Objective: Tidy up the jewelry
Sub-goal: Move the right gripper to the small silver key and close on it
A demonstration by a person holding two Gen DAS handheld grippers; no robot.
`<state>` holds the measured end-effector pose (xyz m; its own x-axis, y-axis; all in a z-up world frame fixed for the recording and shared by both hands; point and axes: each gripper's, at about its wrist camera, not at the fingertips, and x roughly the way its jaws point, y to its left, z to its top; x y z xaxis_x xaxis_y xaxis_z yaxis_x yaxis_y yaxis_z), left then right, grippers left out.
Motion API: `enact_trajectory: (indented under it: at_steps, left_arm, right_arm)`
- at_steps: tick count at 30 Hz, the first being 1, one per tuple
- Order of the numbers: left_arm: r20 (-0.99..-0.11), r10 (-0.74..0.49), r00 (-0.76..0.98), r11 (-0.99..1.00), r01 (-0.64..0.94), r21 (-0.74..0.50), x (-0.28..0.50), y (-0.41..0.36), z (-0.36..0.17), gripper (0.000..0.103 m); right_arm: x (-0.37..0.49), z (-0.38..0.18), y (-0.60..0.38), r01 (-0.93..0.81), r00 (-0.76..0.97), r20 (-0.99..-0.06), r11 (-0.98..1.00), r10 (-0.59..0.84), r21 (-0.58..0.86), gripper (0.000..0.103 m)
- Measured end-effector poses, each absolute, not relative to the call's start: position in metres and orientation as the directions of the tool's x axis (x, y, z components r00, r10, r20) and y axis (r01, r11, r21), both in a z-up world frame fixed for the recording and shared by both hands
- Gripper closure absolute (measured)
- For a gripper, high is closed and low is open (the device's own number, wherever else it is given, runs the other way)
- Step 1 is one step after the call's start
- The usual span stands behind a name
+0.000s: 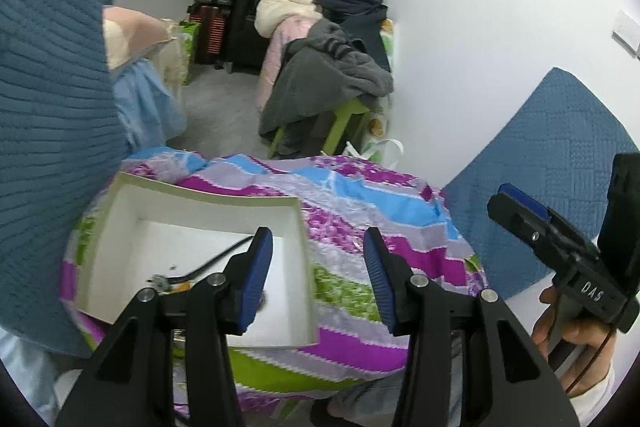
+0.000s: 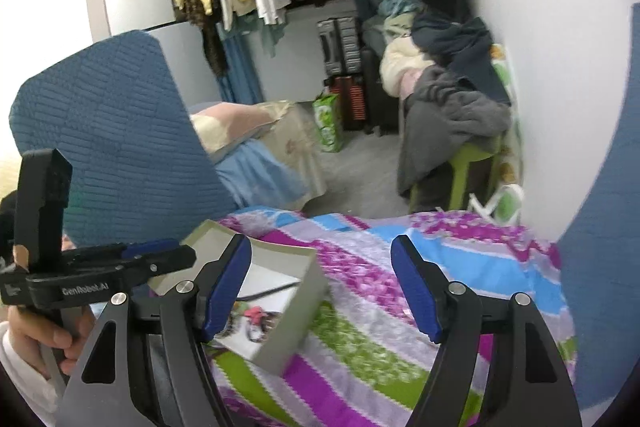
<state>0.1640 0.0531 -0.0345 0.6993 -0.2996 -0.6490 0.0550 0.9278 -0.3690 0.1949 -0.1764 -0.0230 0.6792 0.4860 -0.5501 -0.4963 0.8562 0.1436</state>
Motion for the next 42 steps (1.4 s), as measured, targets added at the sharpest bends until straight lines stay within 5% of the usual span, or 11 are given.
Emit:
enact_trajectory:
  at_steps: [16,26,36,42]
  left_arm:
    - [-0.716,-0.409,0.566,0.899,0.116,-0.422,0.212,-0.042,-0.096,0.056]
    - [-0.763,-0.432,0.482,0.892,0.105,-0.439,0.254,-0.082,-0.148,0.070]
    - [-0.829,-0.372,0.418,0.923,0.074,-0.377,0.317,-0.096,-0.205,0.075]
    - [-0.853,-0.350,0.387,0.934,0.078,-0.348,0.332,-0.100,-0.220,0.075]
  right_arm:
    - [0.211,-0.136,-0.277,-0.355,0.670,-0.637,0.918,0.381,0.176,0.033]
    - [0.248,-0.200,-0.301,-0.351,0.581,-0.691,0.898,0.431,0.265,0.041]
    - [0.286,-0.245,-0.271,-0.461,0.448,-0.763,0.852,0.465,0.248,0.070]
    - [0.299,-0.262,-0.263,-0.523,0.424,-0.786,0.830,0.451,0.195,0.071]
